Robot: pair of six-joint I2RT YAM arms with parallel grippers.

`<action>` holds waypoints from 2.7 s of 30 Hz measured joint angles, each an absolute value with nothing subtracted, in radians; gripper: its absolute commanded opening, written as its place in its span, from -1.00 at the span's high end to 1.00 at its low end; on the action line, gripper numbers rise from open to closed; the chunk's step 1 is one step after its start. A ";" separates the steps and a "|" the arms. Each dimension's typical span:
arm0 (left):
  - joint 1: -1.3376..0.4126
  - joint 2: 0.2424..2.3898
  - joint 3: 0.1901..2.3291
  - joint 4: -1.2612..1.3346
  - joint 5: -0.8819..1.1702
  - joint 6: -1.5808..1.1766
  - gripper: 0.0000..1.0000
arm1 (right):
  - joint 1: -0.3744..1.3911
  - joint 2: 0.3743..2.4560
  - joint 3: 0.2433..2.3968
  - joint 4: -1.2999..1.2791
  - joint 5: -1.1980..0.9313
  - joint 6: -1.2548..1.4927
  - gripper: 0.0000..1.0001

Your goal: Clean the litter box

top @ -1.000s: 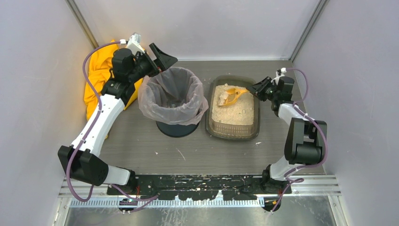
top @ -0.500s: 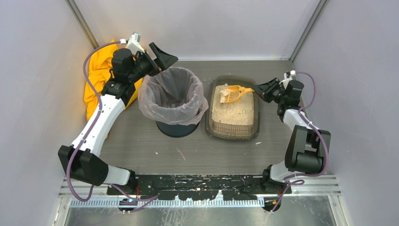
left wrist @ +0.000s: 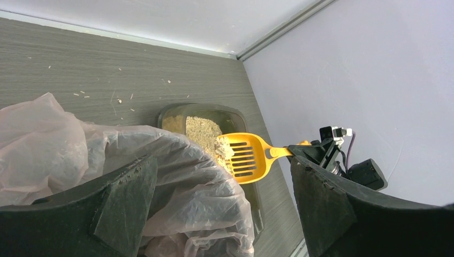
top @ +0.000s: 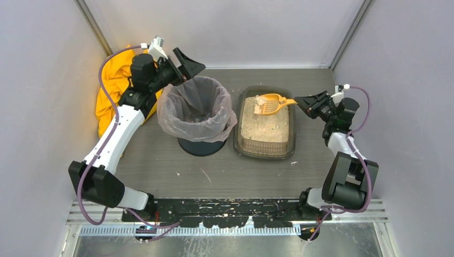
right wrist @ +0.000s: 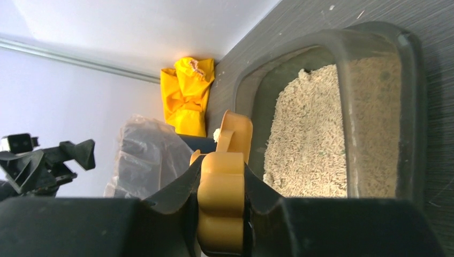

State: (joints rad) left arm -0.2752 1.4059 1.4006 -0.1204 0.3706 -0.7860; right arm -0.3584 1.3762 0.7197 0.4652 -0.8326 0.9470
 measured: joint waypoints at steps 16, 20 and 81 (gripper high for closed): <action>-0.295 1.488 1.535 -0.122 0.381 -0.777 -0.87 | -0.455 1.510 0.679 1.039 -0.987 1.372 0.98; -0.294 1.493 1.535 -0.123 0.385 -0.778 -0.86 | -0.471 1.617 0.707 1.205 -0.992 1.517 0.99; -0.306 1.385 1.427 -0.192 0.371 -0.688 -0.99 | -0.100 1.505 1.070 0.760 -0.910 1.336 0.98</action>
